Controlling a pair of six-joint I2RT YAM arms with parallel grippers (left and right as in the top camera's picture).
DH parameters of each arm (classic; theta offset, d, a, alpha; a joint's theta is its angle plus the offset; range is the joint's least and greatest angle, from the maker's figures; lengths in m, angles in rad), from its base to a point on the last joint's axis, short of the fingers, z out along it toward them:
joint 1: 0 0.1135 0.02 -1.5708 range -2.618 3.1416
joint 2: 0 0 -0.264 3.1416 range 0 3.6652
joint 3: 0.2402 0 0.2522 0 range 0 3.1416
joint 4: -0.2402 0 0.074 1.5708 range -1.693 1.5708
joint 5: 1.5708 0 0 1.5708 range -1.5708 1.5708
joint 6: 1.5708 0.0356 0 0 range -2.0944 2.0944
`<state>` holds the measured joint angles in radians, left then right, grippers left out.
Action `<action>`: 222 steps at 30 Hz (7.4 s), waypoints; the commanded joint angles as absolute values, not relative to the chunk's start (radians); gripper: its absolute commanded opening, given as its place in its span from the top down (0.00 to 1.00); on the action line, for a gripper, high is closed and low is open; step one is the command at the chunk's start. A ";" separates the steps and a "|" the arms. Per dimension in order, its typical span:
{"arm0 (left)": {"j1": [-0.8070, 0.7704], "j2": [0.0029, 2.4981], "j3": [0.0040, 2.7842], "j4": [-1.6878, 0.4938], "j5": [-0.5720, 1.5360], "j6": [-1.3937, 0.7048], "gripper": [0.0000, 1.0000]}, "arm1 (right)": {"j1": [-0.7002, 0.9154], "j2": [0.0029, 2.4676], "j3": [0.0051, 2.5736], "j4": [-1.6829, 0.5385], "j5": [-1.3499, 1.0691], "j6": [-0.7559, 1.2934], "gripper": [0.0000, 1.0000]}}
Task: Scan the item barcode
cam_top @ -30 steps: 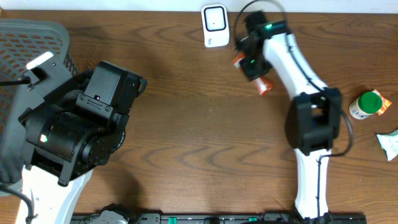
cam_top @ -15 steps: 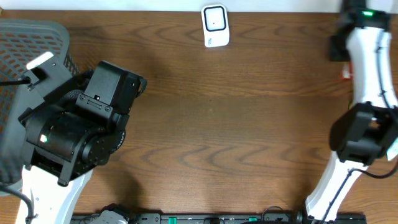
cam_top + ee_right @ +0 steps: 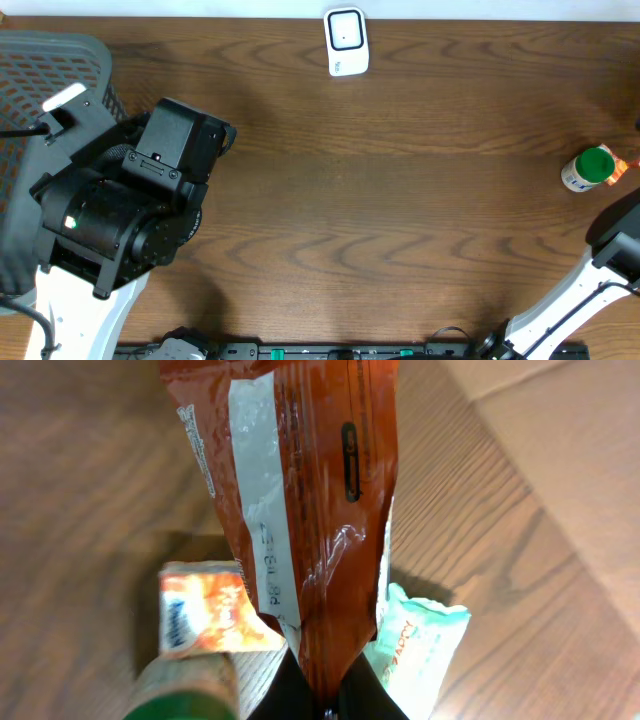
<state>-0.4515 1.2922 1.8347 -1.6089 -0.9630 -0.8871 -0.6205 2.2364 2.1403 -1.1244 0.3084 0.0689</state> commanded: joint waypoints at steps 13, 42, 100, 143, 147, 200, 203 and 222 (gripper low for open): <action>-0.445 1.293 1.843 -1.641 -0.968 -0.896 0.02 | -0.676 2.480 2.144 -1.130 0.233 0.101 0.72; -0.445 1.293 1.843 -1.641 -0.968 -0.896 0.02 | -0.428 1.641 2.146 -1.256 -0.529 0.035 0.01; -0.445 1.293 1.843 -1.641 -0.968 -0.896 0.02 | -0.041 0.114 0.816 -0.205 -0.402 -0.104 0.01; -0.445 1.293 1.843 -1.641 -0.968 -0.896 0.02 | -0.036 0.005 0.006 -0.064 -0.159 -0.004 0.01; -0.445 1.293 1.843 -1.641 -0.968 -0.896 0.02 | -0.035 0.005 0.006 -0.063 -0.162 0.027 0.01; -0.226 0.814 1.177 -0.582 -0.434 -0.537 0.02 | -0.036 0.006 0.006 -0.063 -0.162 0.029 0.01; -0.170 0.693 1.007 -0.438 -0.338 -0.453 0.02 | -0.036 0.006 0.006 -0.063 -0.162 0.029 0.01; -0.083 0.141 0.292 -0.099 -0.295 -0.353 0.02 | -0.036 0.006 0.006 -0.063 -0.162 0.029 0.01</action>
<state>-0.0875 0.2054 0.3717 -0.1440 -0.3069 -0.4023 -0.0418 0.0120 0.0078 -0.0586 -0.1631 0.0154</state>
